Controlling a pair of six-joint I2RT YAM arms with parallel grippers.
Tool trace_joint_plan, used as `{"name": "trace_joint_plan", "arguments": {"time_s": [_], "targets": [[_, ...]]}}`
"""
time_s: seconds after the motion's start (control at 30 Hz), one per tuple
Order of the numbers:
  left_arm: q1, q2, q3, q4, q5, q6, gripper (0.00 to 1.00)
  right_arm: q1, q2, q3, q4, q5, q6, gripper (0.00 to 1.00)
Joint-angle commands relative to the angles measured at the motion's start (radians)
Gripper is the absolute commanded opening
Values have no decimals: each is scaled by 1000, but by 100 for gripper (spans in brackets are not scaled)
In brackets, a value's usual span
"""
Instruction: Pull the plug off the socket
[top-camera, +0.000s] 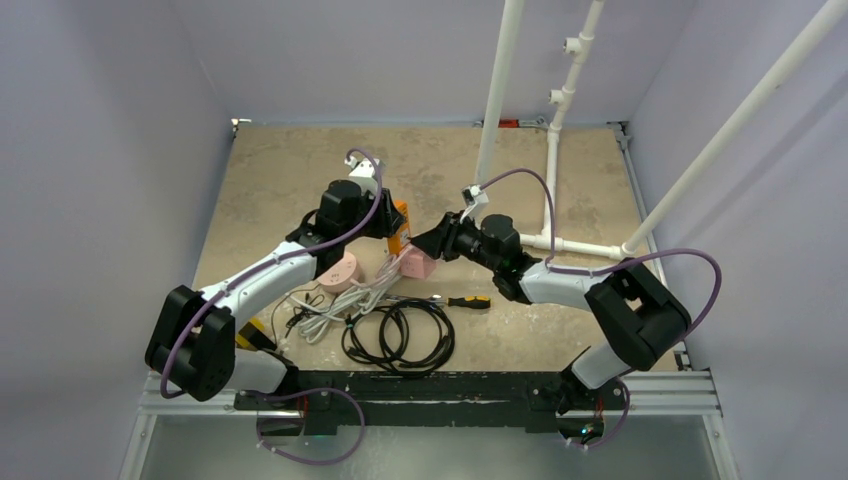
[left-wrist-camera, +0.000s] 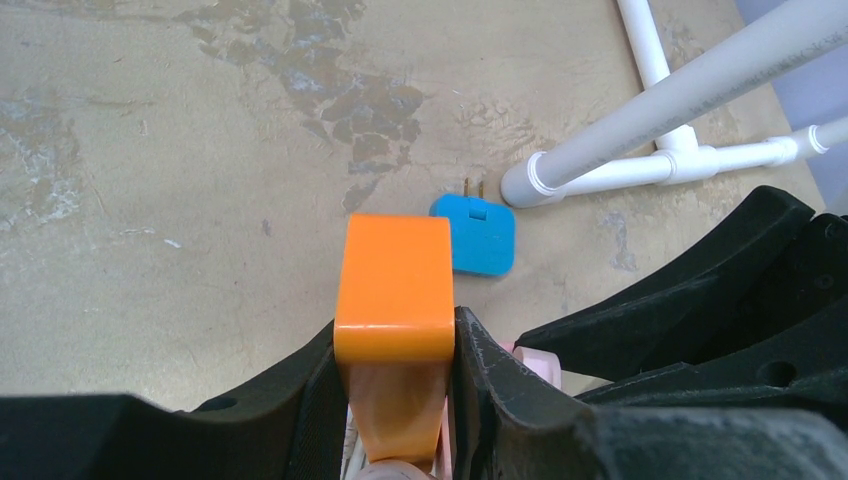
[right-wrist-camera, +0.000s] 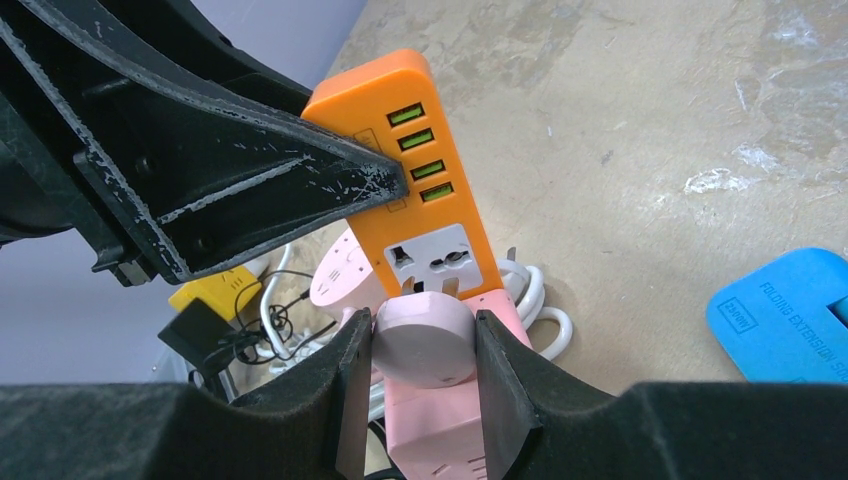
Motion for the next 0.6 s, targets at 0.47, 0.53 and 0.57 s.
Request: {"name": "trace_joint_plan", "arguments": {"time_s": [0.47,0.53,0.57], "targets": [[211,23,42,33,27,-108,0,23,-258,10,3,96,-135,0],[277,22,38,54,56,-148,0,36,-285,19,-22,125,-154,0],[311,17,35,75,71,-171,0,40,-297,26,-33,142,-164,0]]}}
